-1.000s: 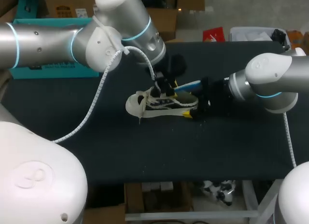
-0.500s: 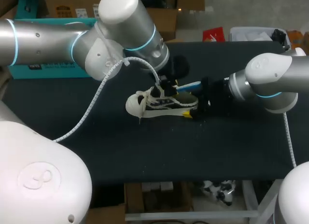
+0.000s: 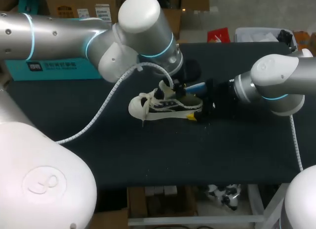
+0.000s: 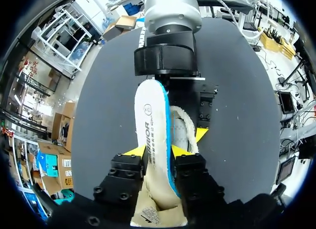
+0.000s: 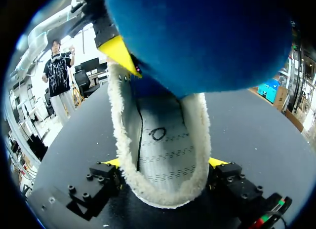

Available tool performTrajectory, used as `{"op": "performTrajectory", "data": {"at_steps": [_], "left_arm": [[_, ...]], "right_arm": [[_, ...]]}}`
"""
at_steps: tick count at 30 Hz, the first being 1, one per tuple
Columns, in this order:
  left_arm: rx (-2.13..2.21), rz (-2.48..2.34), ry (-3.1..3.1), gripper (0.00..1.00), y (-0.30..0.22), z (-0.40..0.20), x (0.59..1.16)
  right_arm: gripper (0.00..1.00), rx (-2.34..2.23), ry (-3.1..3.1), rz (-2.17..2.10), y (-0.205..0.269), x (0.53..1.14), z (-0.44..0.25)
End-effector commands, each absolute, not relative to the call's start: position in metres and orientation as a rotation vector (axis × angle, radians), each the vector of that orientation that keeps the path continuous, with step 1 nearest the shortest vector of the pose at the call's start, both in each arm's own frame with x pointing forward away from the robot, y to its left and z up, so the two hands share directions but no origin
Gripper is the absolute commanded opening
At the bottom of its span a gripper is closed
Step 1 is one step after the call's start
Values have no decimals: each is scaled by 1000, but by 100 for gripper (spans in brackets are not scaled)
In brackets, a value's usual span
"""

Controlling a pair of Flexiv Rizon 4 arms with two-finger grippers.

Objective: Open the shoe tongue, take the insole out of the shoe, put the insole back into the shoe, and pack the shoe into the shoebox

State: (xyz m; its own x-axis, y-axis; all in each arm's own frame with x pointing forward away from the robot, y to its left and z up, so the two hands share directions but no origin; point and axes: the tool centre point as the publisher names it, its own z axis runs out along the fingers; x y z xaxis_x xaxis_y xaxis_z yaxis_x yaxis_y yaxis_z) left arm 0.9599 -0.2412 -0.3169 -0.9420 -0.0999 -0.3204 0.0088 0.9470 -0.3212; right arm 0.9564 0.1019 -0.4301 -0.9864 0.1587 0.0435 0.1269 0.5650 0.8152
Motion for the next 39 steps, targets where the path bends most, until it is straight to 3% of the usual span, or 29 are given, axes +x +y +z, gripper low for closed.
{"op": "performTrajectory", "data": {"at_steps": [1, 15, 16, 17, 39], "left_arm": [[-69, -465, 2761, 0, -245, -318, 964], [68, -633, 2747, 0, -251, -282, 944], [92, -656, 2749, 0, -253, -279, 942], [102, -667, 2742, 0, -256, -275, 940], [390, -1197, 2654, 0, -287, -198, 912]], "right_arm": [[0, 249, 2749, 1430, 102, 956, -435], [2, 263, 2753, 1414, 101, 957, -433], [26, 265, 2754, 1412, 101, 957, -432], [100, 266, 2752, 1411, 100, 956, -431], [100, 441, 2779, 1161, 42, 936, -378]]}}
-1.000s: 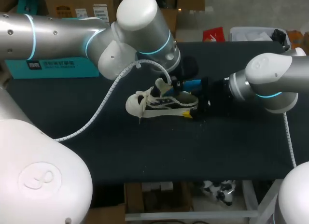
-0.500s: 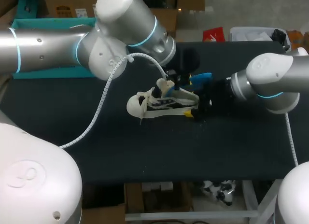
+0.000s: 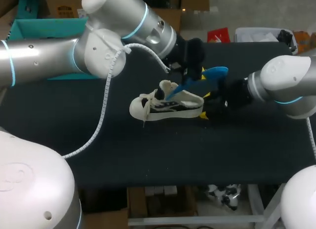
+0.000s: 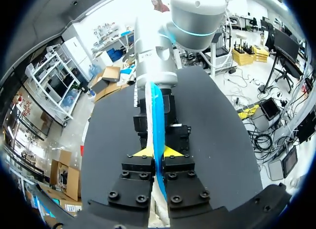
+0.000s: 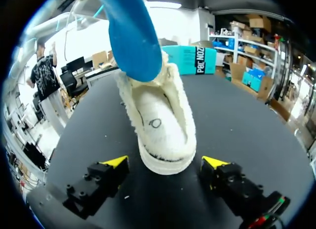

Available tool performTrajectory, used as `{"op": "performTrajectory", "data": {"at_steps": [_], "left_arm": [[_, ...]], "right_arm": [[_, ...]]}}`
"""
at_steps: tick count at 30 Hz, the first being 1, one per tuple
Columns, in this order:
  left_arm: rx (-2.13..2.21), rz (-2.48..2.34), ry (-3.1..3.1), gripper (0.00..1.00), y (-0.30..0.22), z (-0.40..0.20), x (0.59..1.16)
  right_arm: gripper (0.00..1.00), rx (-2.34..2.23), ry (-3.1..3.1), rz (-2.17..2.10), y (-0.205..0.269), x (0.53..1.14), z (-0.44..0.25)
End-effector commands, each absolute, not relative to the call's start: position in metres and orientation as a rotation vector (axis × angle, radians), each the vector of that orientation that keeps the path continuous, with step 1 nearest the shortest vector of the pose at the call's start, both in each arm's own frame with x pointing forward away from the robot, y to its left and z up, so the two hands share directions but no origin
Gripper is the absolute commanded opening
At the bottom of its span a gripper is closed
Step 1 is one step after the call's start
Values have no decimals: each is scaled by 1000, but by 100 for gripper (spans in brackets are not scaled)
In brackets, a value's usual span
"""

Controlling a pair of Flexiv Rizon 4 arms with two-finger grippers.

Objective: Open the shoe tongue, take the insole out of the shoe, put the insole back into the shoe, and pack the shoe into the shoebox

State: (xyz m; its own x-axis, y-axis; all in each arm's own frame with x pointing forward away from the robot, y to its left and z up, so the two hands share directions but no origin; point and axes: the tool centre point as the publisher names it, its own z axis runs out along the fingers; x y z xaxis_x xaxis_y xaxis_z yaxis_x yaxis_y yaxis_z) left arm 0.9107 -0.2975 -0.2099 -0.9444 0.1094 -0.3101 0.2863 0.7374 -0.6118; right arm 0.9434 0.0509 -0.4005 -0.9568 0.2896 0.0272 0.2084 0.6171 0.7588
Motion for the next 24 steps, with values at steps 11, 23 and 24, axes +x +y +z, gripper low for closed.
{"op": "performTrajectory", "data": {"at_steps": [11, 23, 24], "left_arm": [[710, -1585, 2551, 0, -297, -139, 905], [772, -1680, 2448, 0, -265, -113, 892], [767, -1682, 2442, 0, -259, -112, 891]], "right_arm": [[100, 419, 2853, 962, 26, 940, -338], [100, 341, 2950, 737, 32, 956, -308], [100, 330, 2962, 713, 34, 958, -306]]}}
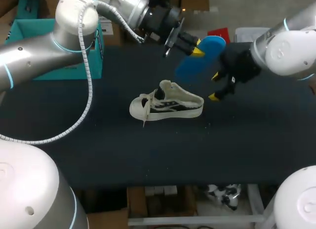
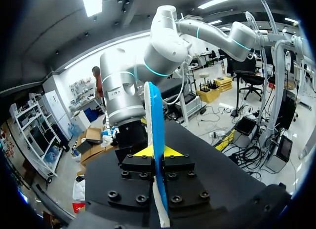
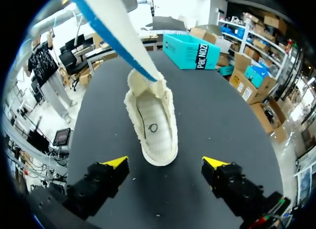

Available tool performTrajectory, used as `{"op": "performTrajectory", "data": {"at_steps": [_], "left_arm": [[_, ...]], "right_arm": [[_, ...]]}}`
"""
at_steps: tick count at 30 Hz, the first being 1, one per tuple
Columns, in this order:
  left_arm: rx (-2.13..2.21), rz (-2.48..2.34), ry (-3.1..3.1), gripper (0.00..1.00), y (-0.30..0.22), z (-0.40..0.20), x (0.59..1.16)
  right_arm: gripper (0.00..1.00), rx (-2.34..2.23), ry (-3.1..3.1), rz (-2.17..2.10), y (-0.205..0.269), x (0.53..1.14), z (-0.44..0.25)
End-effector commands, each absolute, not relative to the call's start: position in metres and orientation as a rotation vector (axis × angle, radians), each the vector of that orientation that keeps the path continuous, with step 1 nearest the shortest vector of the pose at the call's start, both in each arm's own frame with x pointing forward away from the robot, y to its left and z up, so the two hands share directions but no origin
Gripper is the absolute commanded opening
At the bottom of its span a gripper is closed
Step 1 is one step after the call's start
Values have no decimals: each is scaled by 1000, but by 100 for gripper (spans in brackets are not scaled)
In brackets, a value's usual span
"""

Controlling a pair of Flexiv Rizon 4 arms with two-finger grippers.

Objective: Open the shoe tongue, take the insole out of the shoe, put the insole back into the shoe, and pack the shoe into the shoebox

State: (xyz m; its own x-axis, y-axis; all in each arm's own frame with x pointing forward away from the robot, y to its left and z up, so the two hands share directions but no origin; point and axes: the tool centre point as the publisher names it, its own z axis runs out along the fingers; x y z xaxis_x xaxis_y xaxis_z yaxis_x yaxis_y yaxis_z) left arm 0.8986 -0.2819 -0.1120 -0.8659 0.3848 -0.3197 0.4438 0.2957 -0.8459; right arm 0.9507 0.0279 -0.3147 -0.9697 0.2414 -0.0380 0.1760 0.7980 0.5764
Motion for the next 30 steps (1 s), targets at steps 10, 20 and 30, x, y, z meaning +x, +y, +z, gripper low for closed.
{"op": "performTrajectory", "data": {"at_steps": [10, 20, 30], "left_arm": [[692, -1710, 2350, 0, -192, -99, 877], [550, -1705, 2349, 0, -120, -112, 878], [402, -1650, 2376, 0, -66, -135, 862]], "right_arm": [[100, 314, 3047, 445, 57, 977, -285], [100, 311, 3080, 191, 84, 993, -287], [100, 229, 3057, 92, 118, 988, -304]]}}
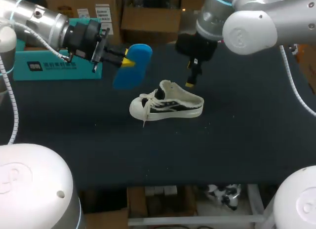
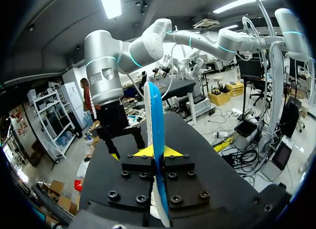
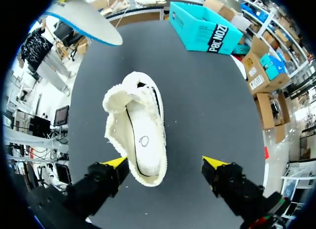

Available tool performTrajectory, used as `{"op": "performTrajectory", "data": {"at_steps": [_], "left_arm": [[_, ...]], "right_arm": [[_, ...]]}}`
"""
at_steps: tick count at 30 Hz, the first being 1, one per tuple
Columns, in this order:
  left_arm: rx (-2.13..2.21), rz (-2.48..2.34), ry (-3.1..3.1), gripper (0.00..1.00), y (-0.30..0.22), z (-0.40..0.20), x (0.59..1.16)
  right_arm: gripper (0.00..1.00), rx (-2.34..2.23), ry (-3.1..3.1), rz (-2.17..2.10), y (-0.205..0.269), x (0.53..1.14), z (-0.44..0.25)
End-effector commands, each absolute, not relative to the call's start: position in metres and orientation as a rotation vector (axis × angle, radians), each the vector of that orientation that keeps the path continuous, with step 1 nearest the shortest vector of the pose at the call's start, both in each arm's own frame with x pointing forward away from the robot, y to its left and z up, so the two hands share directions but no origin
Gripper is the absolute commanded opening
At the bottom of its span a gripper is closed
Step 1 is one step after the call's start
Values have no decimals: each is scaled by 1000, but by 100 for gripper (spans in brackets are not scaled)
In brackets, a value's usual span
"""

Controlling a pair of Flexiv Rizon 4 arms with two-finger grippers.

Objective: Open the shoe tongue, take the insole out of the shoe, put the insole back into the shoe, and pack the shoe into the shoebox

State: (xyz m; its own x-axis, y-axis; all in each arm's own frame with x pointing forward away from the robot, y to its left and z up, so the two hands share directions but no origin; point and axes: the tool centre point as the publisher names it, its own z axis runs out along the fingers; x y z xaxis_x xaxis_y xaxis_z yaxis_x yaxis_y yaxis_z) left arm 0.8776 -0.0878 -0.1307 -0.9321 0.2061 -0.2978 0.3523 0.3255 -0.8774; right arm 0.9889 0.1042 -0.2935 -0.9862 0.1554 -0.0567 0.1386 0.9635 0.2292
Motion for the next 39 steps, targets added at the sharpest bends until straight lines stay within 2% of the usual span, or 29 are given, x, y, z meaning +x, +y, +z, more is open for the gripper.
{"op": "performTrajectory", "data": {"at_steps": [1, 18, 20, 22, 25, 26, 27, 39], "left_arm": [[395, -1651, 2378, 0, -60, -138, 861], [257, -1596, 2415, 0, -18, -173, 844], [243, -1597, 2415, 0, -14, -176, 842], [230, -1596, 2413, 0, -10, -178, 840], [218, -1594, 2411, 0, -7, -181, 838], [215, -1594, 2412, 0, -6, -182, 837], [212, -1594, 2412, 0, -6, -183, 837], [201, -1606, 2417, 0, 0, -188, 841]], "right_arm": [[100, 225, 3061, 69, 122, 988, -308], [100, 216, 3081, -119, 142, 994, -340], [86, 213, 3083, -119, 143, 995, -342], [80, 206, 3085, -122, 144, 995, -343], [34, 195, 3084, -123, 144, 995, -345], [3, 194, 3083, -124, 144, 995, -346], [0, 191, 3082, -124, 144, 995, -347], [0, 221, 3065, -169, 146, 990, -350]]}}
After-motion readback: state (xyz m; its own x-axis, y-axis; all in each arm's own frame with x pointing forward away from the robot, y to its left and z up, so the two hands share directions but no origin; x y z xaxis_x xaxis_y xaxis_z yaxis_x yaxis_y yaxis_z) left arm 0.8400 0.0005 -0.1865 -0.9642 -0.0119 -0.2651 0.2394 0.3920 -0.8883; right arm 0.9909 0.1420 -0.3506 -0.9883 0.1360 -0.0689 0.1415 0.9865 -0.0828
